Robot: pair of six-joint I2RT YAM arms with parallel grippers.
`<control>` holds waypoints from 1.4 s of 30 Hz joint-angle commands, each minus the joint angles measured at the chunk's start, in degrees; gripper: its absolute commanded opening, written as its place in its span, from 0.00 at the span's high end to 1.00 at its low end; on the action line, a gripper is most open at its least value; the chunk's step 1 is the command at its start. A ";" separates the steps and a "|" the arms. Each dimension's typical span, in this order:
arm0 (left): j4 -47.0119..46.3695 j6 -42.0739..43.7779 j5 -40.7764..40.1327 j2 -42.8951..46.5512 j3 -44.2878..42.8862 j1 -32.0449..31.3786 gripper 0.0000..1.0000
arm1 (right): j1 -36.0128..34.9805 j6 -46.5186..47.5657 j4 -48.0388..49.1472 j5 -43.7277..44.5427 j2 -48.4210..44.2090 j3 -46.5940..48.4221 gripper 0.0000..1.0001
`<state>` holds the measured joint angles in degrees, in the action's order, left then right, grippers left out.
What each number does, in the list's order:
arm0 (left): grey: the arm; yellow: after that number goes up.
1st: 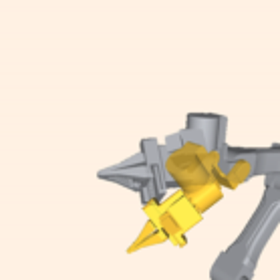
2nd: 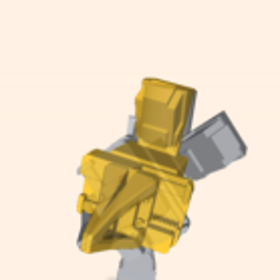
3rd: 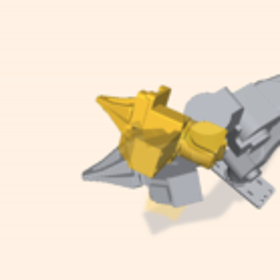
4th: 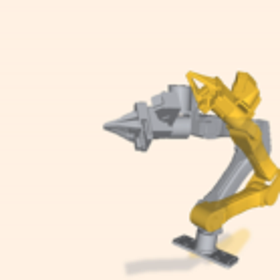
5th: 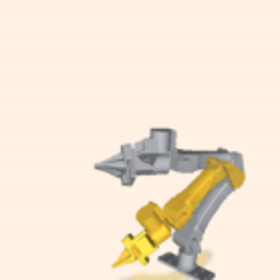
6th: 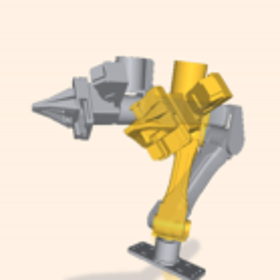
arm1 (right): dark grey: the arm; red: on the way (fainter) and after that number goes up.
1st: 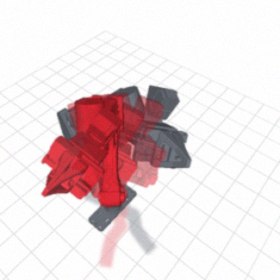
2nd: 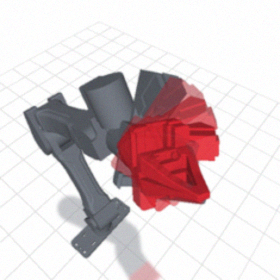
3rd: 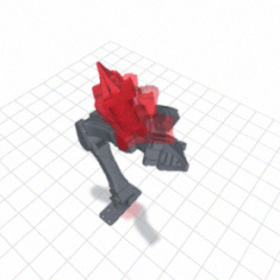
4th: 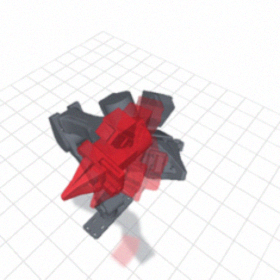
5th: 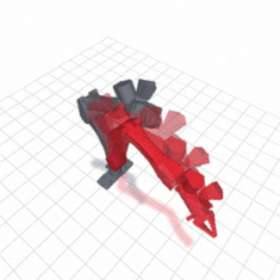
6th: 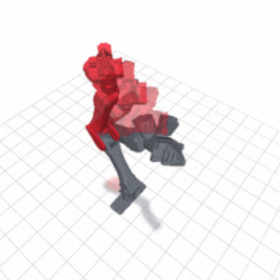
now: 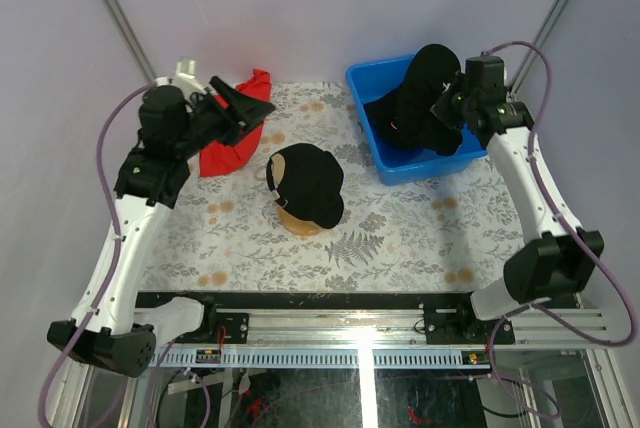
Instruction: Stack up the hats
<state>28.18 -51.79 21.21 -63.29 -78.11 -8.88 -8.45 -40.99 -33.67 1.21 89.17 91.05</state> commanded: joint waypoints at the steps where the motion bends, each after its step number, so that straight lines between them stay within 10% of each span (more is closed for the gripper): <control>1: -6.30 -5.63 -4.28 -2.77 -4.57 -10.23 0.44 | 0.16 -14.34 13.11 -6.13 -7.91 -5.64 1.00; 14: -28.09 -35.86 -11.61 -6.85 2.10 -22.84 0.36 | -3.57 -27.57 29.06 -7.59 -12.12 -5.07 1.00; 42: -35.83 -31.25 -20.36 -19.11 -3.47 -30.18 0.28 | -11.44 -19.29 8.68 -21.08 -4.83 12.71 1.00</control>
<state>-3.66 -84.77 1.06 -81.69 -79.07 -38.54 -19.46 -65.25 -21.89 -13.02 81.52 95.92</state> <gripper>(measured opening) 0.722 0.036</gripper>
